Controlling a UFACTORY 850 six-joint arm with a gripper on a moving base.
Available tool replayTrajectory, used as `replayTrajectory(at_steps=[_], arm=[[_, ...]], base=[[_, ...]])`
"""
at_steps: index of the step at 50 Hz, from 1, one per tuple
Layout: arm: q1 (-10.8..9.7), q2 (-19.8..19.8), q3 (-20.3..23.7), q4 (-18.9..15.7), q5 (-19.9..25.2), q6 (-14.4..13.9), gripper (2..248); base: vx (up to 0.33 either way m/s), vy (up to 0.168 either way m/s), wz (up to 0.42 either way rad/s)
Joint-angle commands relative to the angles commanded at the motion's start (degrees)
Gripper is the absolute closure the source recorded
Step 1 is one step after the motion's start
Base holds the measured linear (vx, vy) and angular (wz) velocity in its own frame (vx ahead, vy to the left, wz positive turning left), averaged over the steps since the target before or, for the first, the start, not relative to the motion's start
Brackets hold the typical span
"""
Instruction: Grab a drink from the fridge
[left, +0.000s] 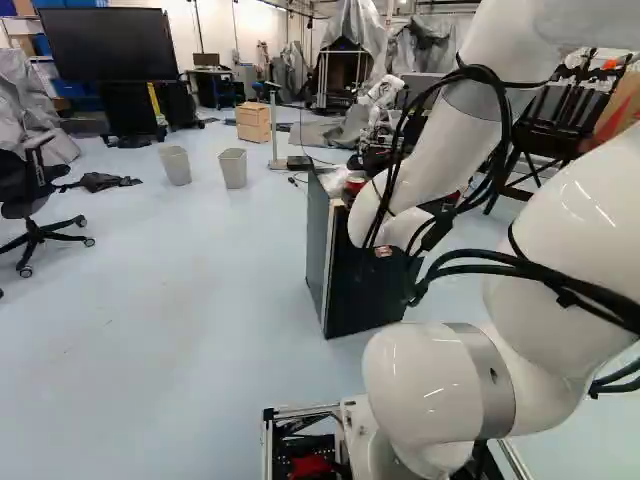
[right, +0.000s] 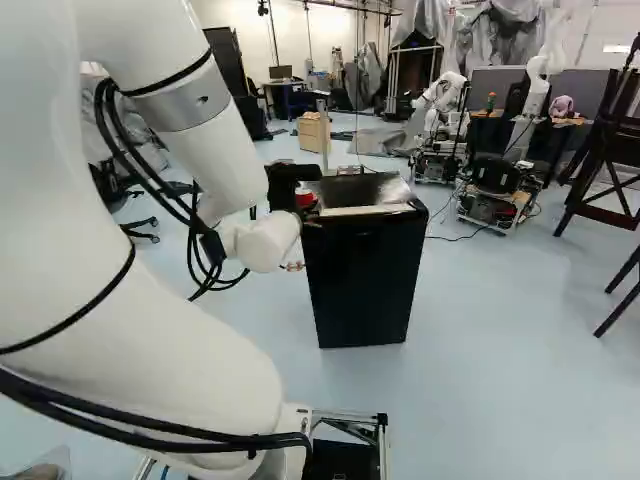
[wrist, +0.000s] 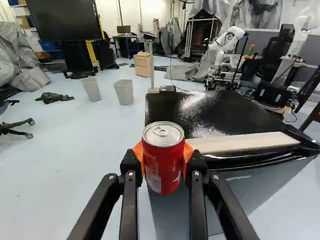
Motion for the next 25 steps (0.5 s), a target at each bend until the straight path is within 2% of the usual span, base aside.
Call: replayTrajectory(at_steps=[25], arm=[[3.67,5.73,6.45,5.36,-2.09,-1.96,155]], base=[[0.000,0.000,0.000]])
